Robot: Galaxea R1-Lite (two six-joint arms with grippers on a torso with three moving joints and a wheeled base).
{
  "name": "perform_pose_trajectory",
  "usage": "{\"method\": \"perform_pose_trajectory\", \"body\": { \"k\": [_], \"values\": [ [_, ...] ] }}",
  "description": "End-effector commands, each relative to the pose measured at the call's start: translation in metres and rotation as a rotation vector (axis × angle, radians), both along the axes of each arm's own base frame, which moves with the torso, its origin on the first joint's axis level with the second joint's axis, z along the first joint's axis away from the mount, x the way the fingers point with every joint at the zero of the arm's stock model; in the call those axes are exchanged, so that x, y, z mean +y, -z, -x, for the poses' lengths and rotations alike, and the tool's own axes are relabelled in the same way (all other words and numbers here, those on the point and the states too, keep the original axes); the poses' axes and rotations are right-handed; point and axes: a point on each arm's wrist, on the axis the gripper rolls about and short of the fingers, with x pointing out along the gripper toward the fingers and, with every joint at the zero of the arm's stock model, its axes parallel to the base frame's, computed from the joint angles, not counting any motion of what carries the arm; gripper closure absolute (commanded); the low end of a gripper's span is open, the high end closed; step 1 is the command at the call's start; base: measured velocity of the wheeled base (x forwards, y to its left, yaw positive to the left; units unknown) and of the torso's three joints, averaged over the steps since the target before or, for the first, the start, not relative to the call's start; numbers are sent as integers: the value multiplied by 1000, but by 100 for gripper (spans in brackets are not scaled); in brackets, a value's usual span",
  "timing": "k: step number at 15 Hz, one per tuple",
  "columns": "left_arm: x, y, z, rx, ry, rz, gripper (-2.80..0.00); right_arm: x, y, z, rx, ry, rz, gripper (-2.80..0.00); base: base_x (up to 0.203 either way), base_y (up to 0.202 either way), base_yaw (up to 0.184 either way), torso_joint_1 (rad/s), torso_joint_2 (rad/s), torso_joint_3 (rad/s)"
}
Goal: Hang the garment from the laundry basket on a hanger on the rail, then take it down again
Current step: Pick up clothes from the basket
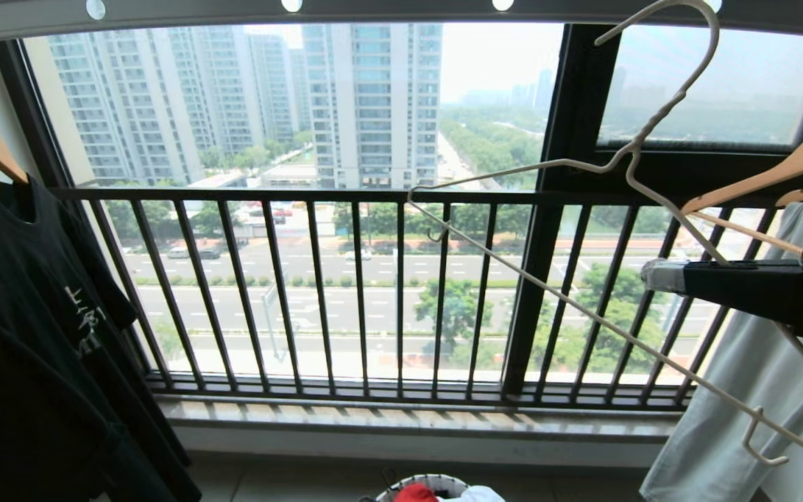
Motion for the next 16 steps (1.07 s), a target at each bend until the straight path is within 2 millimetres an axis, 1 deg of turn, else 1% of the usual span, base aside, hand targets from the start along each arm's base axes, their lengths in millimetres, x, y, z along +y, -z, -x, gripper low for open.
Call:
{"method": "perform_pose_trajectory", "body": {
  "k": [1,11,16],
  "values": [
    [0,0,0,1,-1,0,0,1,1,-1,7,0,2,0,0,0,0,-158,333,182],
    [0,0,0,1,0,0,0,0,1,0,1,-1,2,0,0,0,0,-158,351,190],
    [0,0,0,1,-1,1,0,1,3,-1,-19,-7,-10,0,0,0,0,-227,522,286]
  ]
}}
